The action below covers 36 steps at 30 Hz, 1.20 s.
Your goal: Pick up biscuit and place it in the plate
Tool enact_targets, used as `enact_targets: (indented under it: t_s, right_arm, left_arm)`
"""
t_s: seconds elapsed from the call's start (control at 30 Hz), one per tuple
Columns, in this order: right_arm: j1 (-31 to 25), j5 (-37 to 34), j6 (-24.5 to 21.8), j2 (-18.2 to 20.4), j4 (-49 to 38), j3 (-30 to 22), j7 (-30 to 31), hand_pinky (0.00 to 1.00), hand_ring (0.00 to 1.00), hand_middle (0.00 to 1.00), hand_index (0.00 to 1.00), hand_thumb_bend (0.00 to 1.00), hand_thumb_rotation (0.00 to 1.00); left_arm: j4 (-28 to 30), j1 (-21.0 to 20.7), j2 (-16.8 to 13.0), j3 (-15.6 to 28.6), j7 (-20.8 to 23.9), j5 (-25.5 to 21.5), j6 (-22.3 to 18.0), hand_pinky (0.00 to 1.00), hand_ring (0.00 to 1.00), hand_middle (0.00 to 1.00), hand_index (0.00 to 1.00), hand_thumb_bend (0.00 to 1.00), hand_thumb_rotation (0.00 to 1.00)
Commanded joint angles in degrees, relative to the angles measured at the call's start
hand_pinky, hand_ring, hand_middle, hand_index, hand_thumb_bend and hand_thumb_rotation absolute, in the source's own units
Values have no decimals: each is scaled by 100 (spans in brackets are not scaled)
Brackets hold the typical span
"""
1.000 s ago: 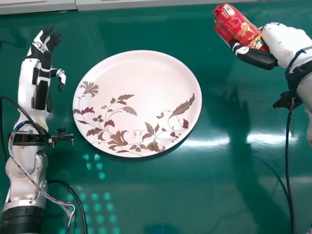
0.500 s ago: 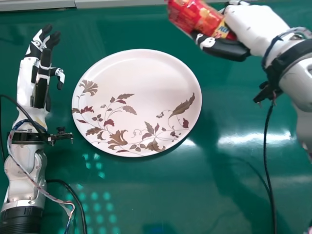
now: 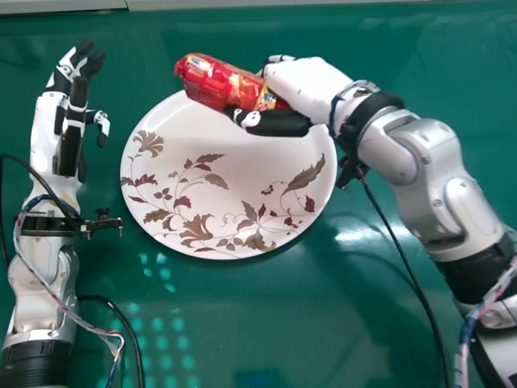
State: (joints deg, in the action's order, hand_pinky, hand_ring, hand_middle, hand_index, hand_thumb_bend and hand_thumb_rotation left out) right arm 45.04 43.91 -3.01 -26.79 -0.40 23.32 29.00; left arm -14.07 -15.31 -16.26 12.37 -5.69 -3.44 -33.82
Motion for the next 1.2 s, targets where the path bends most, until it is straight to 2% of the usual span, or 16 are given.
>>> enact_targets:
  t_s: [0.0,0.07,0.17,0.27,0.33,0.43,0.57,0.67,0.7,0.87,1.0,1.07,1.1,1.13,1.17]
  right_arm:
    - [212,149,213,192,324,210,-242,10,40,49,49,51,0]
    - [314,252,327,310,640,337,-337,14,37,46,53,50,0]
    - [429,325,301,461,954,410,-309,18,36,46,55,50,0]
    - [474,308,468,554,1279,420,-535,16,39,50,49,51,0]
    - [482,279,591,564,1461,417,-669,17,36,46,54,50,0]
    - [493,266,786,542,1682,426,-849,17,35,46,54,50,0]
    - [518,376,615,538,1651,443,-724,12,39,50,49,51,0]
    - [535,421,421,567,1598,419,-609,12,40,51,48,51,0]
    - [543,416,407,564,1594,406,-601,12,38,49,51,51,0]
    - [528,307,417,565,1637,304,-706,14,35,45,54,50,0]
    - [480,210,378,571,1603,245,-723,16,39,51,49,51,0]
    - [509,142,291,489,1488,238,-414,20,40,49,53,51,0]
    - [559,149,202,408,1378,268,-117,26,43,50,60,52,0]
    - [592,159,135,353,1296,291,89,40,58,65,71,72,14]
    - [627,141,104,301,1234,297,276,48,66,72,77,82,21]
  left_arm:
    - [-163,135,150,-125,-32,8,38,0,96,92,96,100,65]
    - [-130,125,145,-126,-23,33,71,0,97,93,97,100,65]
    - [-99,129,138,-117,-10,52,92,0,98,94,97,100,66]
    - [-125,130,146,-99,17,64,54,0,97,92,96,100,66]
    - [-151,123,145,-98,30,85,18,0,97,92,96,100,66]
    - [-108,135,162,-106,31,73,42,0,97,93,96,100,66]
    - [-75,146,172,-107,35,65,73,0,98,93,96,100,66]
    - [-66,145,163,-110,21,58,90,0,98,94,96,100,66]
    - [-74,142,159,-110,14,56,79,0,98,94,96,100,66]
    - [-152,104,135,-100,-31,21,29,0,99,95,96,100,66]
    - [-152,96,129,-93,-28,21,30,0,98,95,96,100,65]
    - [-116,102,130,-92,-4,43,56,0,98,95,96,100,65]
    - [-132,95,126,-89,5,56,49,0,98,95,96,100,66]
    - [-144,89,124,-87,11,65,42,0,98,95,96,100,66]
    - [-161,81,120,-85,6,63,28,0,97,95,96,100,66]
